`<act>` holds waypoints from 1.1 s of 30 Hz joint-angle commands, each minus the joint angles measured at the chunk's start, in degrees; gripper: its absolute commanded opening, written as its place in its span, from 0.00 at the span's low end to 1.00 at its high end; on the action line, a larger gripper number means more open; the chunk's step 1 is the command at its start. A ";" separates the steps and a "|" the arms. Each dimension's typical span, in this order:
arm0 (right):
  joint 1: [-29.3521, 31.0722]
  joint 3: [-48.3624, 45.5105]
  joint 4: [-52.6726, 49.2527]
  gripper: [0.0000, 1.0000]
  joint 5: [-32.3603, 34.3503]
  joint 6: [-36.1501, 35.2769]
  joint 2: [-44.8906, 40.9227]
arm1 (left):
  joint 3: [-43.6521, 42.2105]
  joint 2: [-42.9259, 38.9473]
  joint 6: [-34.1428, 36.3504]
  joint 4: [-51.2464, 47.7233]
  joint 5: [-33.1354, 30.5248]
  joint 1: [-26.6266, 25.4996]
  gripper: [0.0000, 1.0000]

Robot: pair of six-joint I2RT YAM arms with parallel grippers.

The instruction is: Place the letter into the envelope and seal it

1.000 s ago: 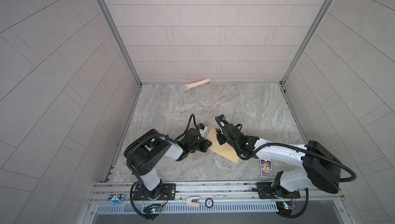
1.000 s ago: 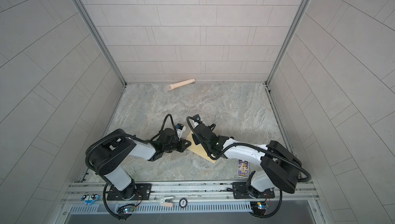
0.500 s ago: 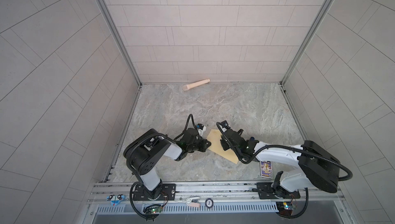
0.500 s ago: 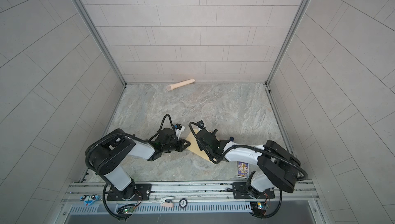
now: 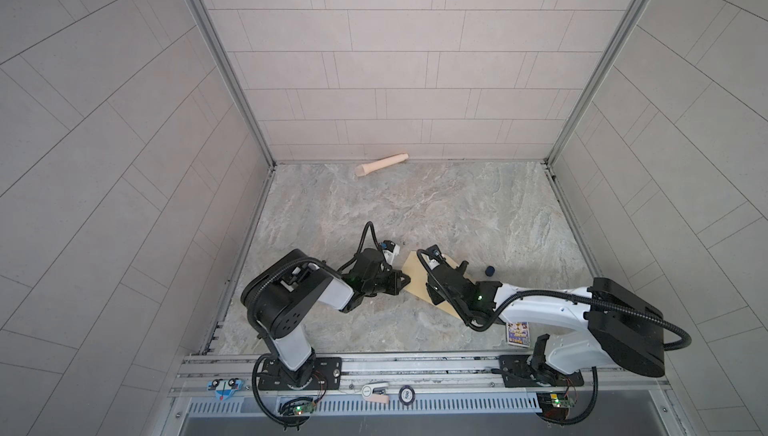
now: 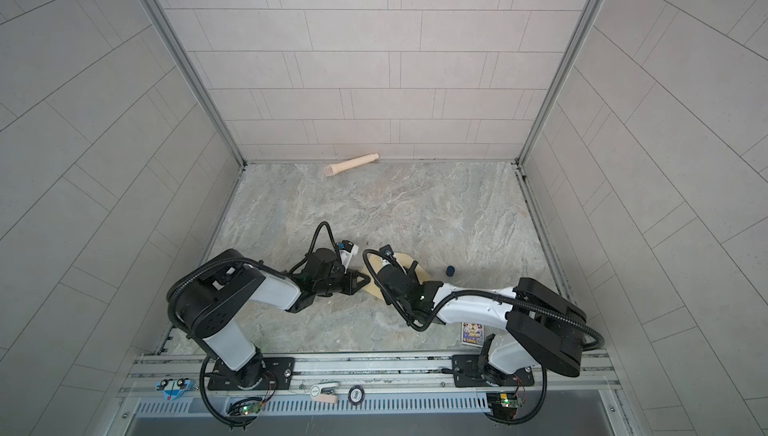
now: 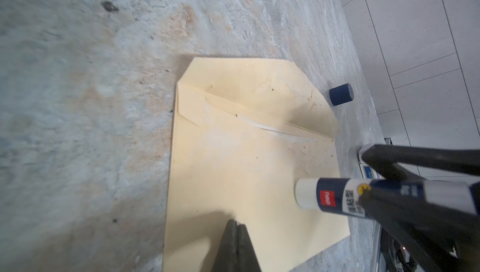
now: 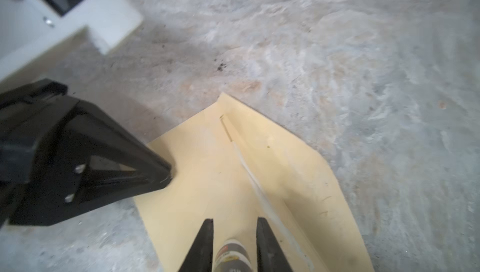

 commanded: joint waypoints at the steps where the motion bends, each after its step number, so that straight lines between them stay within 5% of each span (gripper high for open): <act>1: -1.70 -5.42 -10.43 0.00 5.63 3.66 -6.59 | -3.30 2.38 0.28 -14.45 -4.60 0.99 0.00; 7: -3.65 -10.19 -17.36 0.00 7.69 5.56 -17.00 | -4.45 2.13 0.10 -13.73 -4.60 1.22 0.00; 12: -4.23 -4.54 -15.21 0.00 5.85 1.55 -18.55 | -4.76 1.94 0.06 -13.42 -4.02 1.16 0.00; 25: -4.51 10.40 21.11 0.00 -6.24 -3.99 15.72 | -5.16 0.42 0.45 -13.64 -3.63 1.20 0.00; 29: -4.65 11.07 23.71 0.00 -7.25 -4.06 22.00 | -5.07 1.60 0.03 -12.32 -2.57 1.24 0.00; 33: -5.24 9.65 18.49 0.00 -6.17 -6.28 19.61 | -5.31 1.39 -0.31 -12.36 -2.72 1.24 0.00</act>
